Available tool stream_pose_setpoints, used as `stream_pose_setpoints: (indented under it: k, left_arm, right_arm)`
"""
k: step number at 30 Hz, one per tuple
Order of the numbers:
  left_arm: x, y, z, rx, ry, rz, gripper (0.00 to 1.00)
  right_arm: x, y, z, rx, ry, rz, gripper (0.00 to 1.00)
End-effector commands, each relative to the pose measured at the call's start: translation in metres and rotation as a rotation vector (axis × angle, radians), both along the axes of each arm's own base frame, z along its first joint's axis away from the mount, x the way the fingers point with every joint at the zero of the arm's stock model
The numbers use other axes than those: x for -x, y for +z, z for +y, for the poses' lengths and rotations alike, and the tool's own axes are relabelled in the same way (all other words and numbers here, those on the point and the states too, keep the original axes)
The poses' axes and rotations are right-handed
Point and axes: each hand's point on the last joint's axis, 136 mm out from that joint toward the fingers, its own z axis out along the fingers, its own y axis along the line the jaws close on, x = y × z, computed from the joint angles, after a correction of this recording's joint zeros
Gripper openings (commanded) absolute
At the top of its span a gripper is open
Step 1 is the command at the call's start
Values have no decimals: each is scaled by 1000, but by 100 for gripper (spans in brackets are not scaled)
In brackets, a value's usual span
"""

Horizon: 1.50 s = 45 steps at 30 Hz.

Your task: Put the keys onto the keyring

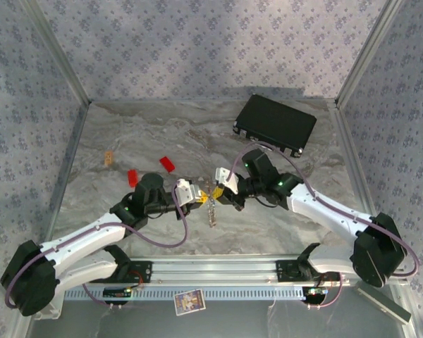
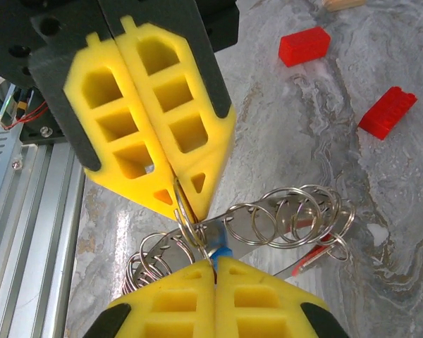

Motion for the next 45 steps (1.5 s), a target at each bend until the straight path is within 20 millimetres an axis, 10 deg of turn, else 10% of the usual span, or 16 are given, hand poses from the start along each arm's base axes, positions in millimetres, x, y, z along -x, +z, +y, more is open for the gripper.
stream_pose_setpoints:
  k: [1,5,15,34,39,45]
  left_arm:
    - [9,25,-5,73,-59,-62,0]
    - [8,24,-5,69,-57,-59,0]
    - [8,25,-6,75,-56,-62,0]
    - [7,26,-5,75,-51,-61,0]
    - [-5,20,0,33,24,-47,21]
    - [-5,18,2,-8,31,-33,22]
  right_arm:
    - [-2,2,-2,19,-3,-3,0]
    - [-1,14,-2,-22,-5,-35,24]
    - [11,22,4,-93,56,-41,28]
    - [8,25,14,-94,68,-51,0]
    - [9,25,10,-34,70,-81,0]
    - [9,28,8,35,73,-111,0]
